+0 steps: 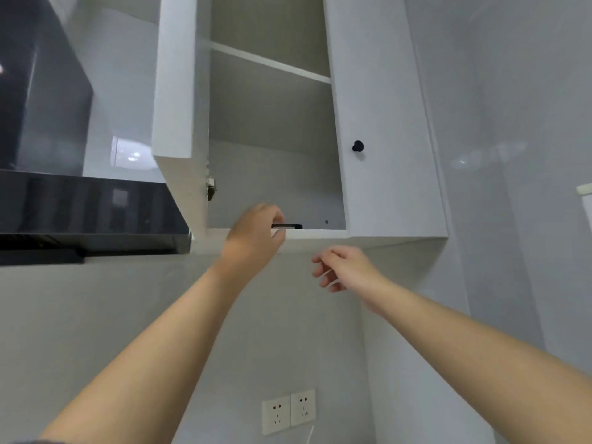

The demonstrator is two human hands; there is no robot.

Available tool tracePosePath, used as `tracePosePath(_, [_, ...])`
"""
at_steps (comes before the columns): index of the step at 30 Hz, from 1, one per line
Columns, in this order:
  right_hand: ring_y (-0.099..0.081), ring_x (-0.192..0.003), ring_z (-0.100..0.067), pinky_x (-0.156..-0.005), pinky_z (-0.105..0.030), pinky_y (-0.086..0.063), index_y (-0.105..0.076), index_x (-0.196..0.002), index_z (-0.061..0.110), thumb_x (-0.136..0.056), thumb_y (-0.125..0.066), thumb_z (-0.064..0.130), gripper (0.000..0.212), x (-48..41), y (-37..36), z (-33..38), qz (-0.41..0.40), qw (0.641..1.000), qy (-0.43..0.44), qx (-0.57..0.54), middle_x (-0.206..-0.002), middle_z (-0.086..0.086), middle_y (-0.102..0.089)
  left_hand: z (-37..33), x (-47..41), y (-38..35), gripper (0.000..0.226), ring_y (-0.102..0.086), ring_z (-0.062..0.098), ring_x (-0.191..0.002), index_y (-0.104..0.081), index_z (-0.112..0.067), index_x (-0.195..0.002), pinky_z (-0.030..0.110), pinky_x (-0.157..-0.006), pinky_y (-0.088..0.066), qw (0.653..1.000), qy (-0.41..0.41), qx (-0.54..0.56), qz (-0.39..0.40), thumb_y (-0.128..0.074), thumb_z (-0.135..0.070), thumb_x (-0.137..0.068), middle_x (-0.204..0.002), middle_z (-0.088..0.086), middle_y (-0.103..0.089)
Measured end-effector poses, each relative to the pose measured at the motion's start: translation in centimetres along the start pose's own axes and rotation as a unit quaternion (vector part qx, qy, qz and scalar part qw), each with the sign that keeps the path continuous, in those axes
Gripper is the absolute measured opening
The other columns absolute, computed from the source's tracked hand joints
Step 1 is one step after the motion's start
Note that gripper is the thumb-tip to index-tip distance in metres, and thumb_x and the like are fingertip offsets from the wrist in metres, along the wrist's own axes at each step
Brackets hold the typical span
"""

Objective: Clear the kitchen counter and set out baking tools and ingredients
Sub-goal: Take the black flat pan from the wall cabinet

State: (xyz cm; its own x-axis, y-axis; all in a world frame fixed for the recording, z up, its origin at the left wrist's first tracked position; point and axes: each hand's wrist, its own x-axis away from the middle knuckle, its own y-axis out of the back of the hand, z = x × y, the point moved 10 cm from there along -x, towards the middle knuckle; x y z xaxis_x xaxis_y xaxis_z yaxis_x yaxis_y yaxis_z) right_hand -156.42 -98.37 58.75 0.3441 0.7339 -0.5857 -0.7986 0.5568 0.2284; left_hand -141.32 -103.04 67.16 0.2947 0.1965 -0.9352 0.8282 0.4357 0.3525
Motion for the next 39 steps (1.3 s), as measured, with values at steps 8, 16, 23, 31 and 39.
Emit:
tracePosePath(8, [-0.056,-0.056,-0.019,-0.049,-0.025,-0.047,-0.062,-0.097,0.003,-0.095,-0.045,0.01,0.019,-5.1,3.4,1.5,-0.018,1.0,-0.004,-0.02,-0.077,-0.01,-0.063,2.5,-4.1,-4.8,0.025,-0.059,0.028,-0.089,-0.066,-0.018,-0.094,0.029,-0.061,-0.034,0.972,0.005,-0.204,0.116,-0.05,-0.036,-0.093,-0.092,0.004,-0.066])
tracePosePath(16, [-0.069,-0.058,-0.02,-0.053,-0.027,-0.059,-0.061,-0.092,-0.006,-0.093,-0.045,0.003,0.018,-8.8,1.5,2.2,0.038,0.991,-0.05,-0.116,-0.077,-0.017,-0.069,1.1,-5.8,-5.0,0.017,-0.053,0.029,-0.068,-0.047,-0.017,-0.076,0.027,-0.055,-0.031,0.912,-0.033,-0.395,0.108,-0.045,-0.005,-0.088,-0.063,0.001,-0.04])
tracePosePath(23, [-0.072,-0.077,-0.03,-0.049,-0.031,-0.056,-0.041,-0.132,-0.013,-0.105,-0.031,0.014,0.04,-12.3,0.1,1.7,0.068,0.974,-0.154,-0.15,-0.103,-0.027,-0.067,1.1,-7.4,-3.8,0.022,-0.061,0.03,-0.081,-0.06,-0.022,-0.098,0.03,-0.061,-0.039,0.908,-0.019,-0.408,0.094,-0.048,-0.006,-0.089,-0.082,0.006,-0.059])
tracePosePath(31, [-0.068,-0.103,-0.024,-0.1,-0.03,-0.049,-0.051,-0.122,-0.01,-0.095,-0.055,0.016,0.038,-16.9,-1.6,0.5,0.078,0.966,-0.225,-0.1,-0.098,-0.016,-0.073,1.5,-7.8,-3.3,0.017,-0.062,0.031,-0.082,-0.06,-0.018,-0.096,0.029,-0.057,-0.032,0.908,-0.013,-0.417,0.046,-0.044,-0.02,-0.096,-0.087,0.008,-0.064])
tracePosePath(39, [-0.071,-0.081,-0.031,-0.075,-0.031,-0.059,-0.052,-0.073,-0.003,-0.089,-0.05,-0.005,0.017,-18.5,-3.6,2.2,0.011,0.978,-0.152,-0.143,-0.092,-0.019,-0.067,2.5,-5.7,-1.3,0.031,-0.061,0.021,-0.083,-0.064,-0.024,-0.101,0.033,-0.068,-0.046,0.97,-0.009,-0.239,-0.048,-0.044,-0.047,-0.095,-0.088,-0.001,-0.068])
